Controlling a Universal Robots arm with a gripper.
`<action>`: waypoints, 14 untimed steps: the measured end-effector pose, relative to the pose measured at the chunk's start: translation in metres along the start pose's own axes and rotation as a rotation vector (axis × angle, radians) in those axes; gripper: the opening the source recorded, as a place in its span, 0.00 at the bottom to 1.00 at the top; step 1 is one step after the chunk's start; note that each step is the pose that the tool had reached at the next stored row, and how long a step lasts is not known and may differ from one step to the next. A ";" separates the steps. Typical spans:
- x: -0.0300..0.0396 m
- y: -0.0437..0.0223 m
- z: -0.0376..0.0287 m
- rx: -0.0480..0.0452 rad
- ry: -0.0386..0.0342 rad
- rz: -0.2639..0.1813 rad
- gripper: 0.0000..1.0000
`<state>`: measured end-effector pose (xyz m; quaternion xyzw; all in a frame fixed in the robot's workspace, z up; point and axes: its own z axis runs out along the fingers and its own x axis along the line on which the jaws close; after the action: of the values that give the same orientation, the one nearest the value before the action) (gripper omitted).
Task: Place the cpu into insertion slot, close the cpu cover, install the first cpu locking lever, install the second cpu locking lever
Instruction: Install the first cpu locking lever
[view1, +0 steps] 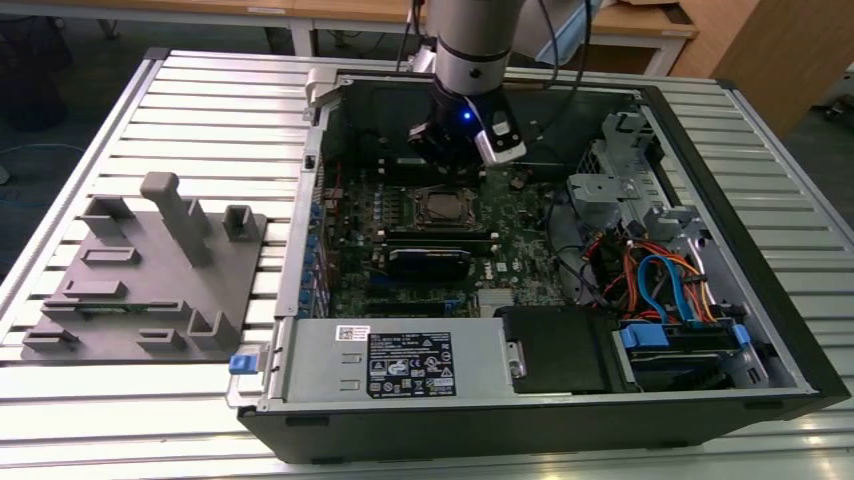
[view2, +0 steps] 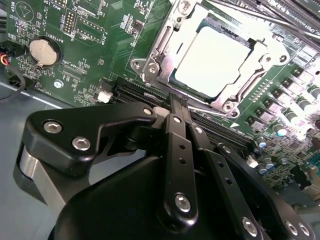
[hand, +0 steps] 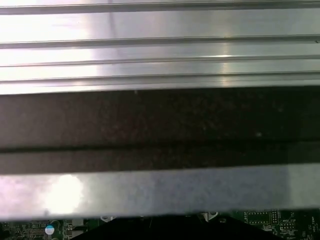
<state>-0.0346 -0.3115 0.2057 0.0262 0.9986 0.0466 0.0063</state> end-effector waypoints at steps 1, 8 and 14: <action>-0.0001 -0.0001 0.0007 -0.0001 -0.0001 0.000 0.10; -0.0008 -0.0005 0.0058 -0.0001 -0.0001 0.001 0.10; -0.0014 -0.0007 0.0075 0.0002 0.0001 0.001 0.10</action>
<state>-0.0331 -0.3116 0.1982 0.0266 0.9985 0.0464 0.0063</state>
